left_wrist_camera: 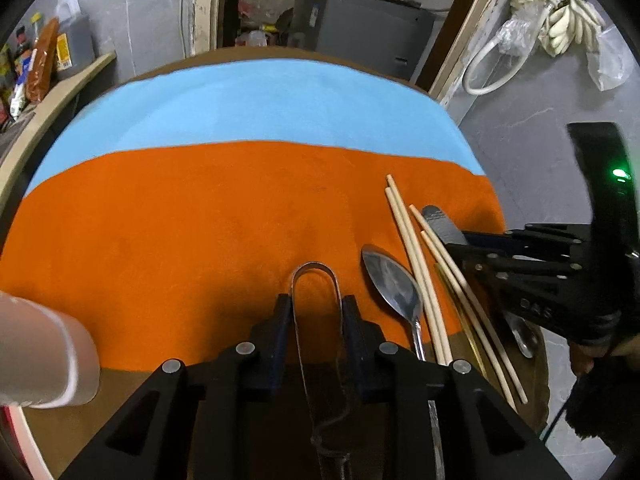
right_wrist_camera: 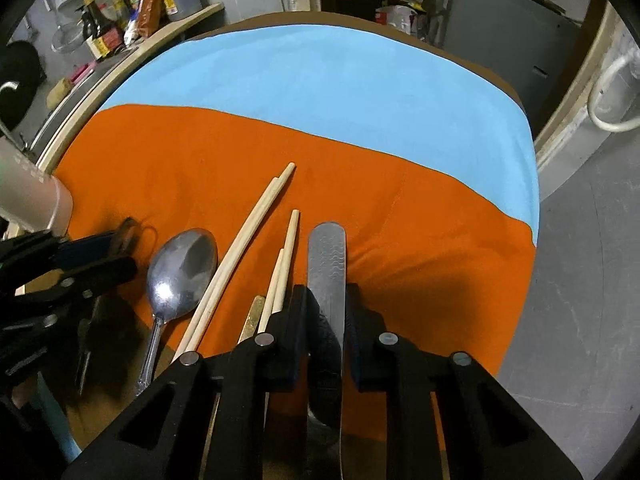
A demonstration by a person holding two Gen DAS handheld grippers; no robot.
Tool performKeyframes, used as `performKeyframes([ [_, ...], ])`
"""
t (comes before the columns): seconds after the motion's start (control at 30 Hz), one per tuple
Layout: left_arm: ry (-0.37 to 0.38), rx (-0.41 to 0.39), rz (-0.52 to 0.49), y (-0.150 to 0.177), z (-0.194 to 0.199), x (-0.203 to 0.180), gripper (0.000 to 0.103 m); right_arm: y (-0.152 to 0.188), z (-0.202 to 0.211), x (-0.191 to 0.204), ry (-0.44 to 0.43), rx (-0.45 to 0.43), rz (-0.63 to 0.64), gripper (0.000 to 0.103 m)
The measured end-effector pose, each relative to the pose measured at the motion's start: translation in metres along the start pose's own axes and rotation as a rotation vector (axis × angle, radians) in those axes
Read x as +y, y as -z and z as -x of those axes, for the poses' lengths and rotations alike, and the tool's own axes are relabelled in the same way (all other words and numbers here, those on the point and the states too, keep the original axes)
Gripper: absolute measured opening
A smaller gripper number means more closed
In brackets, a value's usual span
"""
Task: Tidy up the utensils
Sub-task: 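Grasp the metal tongs with the left tool while the right tool grasps the silver knife, then lower the tongs into the white caddy with the left tool while the right tool drops the knife in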
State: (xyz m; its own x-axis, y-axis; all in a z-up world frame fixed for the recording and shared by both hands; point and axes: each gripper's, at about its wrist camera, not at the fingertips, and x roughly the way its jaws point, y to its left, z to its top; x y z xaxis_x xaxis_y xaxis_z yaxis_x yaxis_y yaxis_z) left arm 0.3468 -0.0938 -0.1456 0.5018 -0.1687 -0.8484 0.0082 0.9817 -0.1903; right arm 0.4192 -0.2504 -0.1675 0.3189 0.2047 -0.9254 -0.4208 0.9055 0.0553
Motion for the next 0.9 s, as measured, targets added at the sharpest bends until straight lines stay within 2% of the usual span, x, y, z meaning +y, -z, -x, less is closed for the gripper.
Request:
performKeyframes([
  [0.1, 0.012, -0.047, -0.004, 0.003, 0.016, 0.002, 0.023, 0.007, 0.006, 0.002, 0.005, -0.027, -0.036, 0.016],
  [0.2, 0.017, -0.109, -0.005, 0.007, 0.038, 0.006, 0.023, 0.022, 0.025, 0.003, 0.002, -0.119, -0.077, 0.016],
  [0.27, 0.025, -0.150, 0.005, 0.009, 0.051, 0.010, 0.023, 0.035, 0.045, 0.006, -0.002, -0.220, -0.115, 0.016],
  [0.37, 0.039, -0.209, 0.022, 0.014, 0.069, 0.015, 0.023, 0.053, 0.062, 0.012, 0.012, -0.324, -0.163, 0.016],
  [0.47, 0.056, -0.257, 0.035, 0.021, 0.084, 0.018, 0.023, 0.075, 0.079, 0.020, 0.029, -0.416, -0.209, 0.015],
  [0.53, 0.061, -0.278, 0.033, 0.024, 0.091, 0.018, 0.023, 0.086, 0.090, 0.023, 0.047, -0.457, -0.236, 0.011],
  [0.57, 0.063, -0.283, 0.031, 0.024, 0.095, 0.020, 0.023, 0.090, 0.096, 0.021, 0.053, -0.472, -0.252, 0.001],
  [0.67, 0.072, -0.303, 0.022, 0.027, 0.109, 0.020, 0.023, 0.098, 0.112, 0.021, 0.071, -0.502, -0.300, 0.001],
  [0.9, 0.107, -0.300, -0.027, 0.034, 0.132, 0.022, 0.023, 0.127, 0.126, 0.020, 0.090, -0.511, -0.362, 0.001],
])
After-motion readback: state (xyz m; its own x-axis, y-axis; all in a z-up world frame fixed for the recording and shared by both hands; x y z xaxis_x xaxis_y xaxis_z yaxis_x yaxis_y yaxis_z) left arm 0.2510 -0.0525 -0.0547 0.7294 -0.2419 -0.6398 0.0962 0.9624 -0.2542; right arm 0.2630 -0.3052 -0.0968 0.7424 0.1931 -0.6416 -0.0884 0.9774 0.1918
